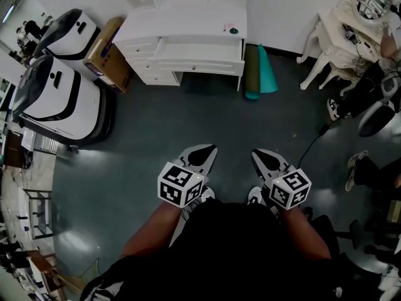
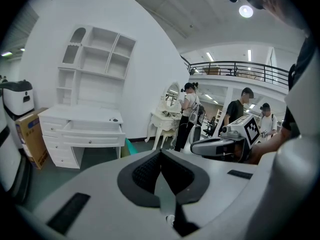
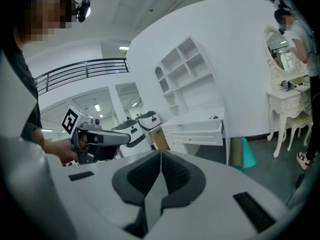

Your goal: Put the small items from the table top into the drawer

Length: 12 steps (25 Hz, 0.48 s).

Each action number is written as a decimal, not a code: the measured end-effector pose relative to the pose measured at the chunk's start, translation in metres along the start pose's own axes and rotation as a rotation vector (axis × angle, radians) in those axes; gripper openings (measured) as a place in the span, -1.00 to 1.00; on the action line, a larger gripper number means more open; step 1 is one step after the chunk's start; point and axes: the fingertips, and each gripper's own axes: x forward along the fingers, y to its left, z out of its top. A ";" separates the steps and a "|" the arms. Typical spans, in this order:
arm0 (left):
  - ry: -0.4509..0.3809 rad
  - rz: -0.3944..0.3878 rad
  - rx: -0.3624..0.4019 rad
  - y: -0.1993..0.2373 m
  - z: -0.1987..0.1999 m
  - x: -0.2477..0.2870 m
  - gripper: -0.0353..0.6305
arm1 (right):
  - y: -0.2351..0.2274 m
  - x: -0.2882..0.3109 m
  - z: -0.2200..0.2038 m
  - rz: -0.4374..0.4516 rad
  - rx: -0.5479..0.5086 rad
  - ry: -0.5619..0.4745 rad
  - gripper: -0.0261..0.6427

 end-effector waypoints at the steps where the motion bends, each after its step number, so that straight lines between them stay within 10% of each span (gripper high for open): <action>1: 0.000 0.000 -0.001 0.002 -0.001 -0.002 -0.86 | 0.002 0.001 0.000 -0.002 -0.001 0.000 -0.84; 12: 0.007 -0.029 0.016 0.032 -0.007 -0.019 -0.86 | 0.014 0.025 -0.002 -0.082 0.020 -0.021 -0.84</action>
